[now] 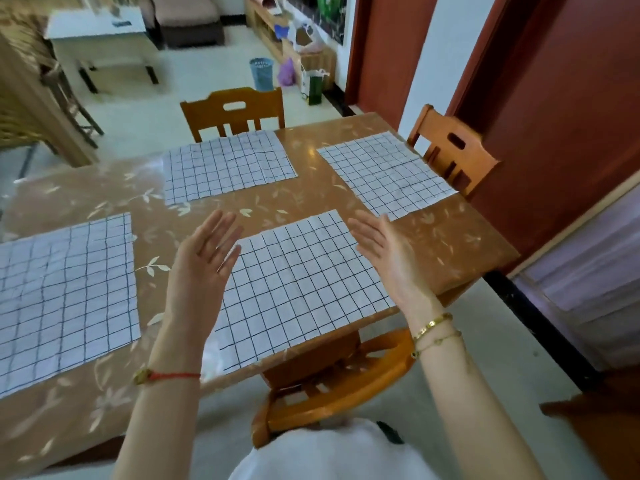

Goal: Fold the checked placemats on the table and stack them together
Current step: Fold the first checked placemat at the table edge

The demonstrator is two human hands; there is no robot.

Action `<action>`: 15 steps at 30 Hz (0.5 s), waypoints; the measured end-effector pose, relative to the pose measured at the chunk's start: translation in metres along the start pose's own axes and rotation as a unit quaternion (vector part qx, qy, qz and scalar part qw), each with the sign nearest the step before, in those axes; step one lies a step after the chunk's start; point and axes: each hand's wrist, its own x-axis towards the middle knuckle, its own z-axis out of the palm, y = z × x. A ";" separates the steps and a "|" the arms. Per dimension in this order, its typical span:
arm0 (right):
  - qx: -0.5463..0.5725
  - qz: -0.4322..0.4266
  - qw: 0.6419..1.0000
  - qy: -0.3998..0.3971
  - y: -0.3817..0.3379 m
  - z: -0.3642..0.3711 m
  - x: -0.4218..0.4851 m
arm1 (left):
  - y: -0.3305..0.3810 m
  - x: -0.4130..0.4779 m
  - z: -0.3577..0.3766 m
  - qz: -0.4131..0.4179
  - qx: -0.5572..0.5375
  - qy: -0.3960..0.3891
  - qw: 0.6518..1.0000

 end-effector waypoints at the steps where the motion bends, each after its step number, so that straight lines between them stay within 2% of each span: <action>1: -0.001 0.002 1.000 -0.005 -0.001 0.004 0.006 | 0.002 0.003 -0.003 0.002 0.000 0.007 1.000; 15: -0.016 0.053 0.993 -0.105 0.003 0.028 0.061 | 0.000 0.002 -0.020 0.037 -0.019 0.126 0.991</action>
